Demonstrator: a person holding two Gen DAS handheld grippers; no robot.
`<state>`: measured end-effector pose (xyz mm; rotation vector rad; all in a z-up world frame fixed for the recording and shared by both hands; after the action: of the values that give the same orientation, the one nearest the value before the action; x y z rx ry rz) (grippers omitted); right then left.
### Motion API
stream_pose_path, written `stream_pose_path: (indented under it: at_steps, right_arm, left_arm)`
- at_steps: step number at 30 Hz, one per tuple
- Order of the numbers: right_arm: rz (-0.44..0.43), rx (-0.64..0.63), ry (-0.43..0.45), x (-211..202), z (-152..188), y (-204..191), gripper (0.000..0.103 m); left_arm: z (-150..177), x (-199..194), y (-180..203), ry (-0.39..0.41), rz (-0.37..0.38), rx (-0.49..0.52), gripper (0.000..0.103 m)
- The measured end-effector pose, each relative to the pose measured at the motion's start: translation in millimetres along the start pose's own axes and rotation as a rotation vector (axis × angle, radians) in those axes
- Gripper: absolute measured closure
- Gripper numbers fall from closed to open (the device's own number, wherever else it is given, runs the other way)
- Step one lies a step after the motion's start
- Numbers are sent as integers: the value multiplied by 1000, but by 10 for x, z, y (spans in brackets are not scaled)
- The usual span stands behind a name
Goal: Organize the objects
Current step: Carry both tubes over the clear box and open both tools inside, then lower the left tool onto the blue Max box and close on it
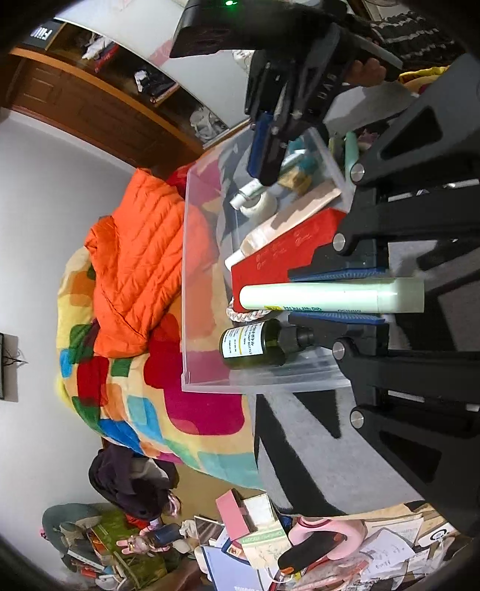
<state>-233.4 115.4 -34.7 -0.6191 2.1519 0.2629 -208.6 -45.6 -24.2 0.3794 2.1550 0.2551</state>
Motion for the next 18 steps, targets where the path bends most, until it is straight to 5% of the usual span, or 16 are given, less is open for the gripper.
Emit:
stream_pose_path:
  at_steps: [7, 12, 18]
  right_arm:
    - [-40, -51, -47, 92, 58, -161, 87]
    - [-38, -63, 4, -165, 91, -164, 87]
    - [-23, -73, 87, -613, 206, -116, 87]
  left_arm:
    - [6, 71, 91, -14, -9, 48, 88]
    - [43, -146, 227, 35, -7, 95, 87]
    - [222, -437, 442, 88, -15, 156, 69]
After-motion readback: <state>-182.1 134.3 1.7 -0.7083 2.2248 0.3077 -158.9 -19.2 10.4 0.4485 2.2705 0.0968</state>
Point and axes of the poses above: each gripper's, at about its wrist camera, not at the fingertips, and x roughly the way its jaws point, y to its right, z to its underside, the point moved 3 cm from there along x, roughly the way its jaws point, and after that the axes turned 9 degrees about z, right-handed, at the moved point
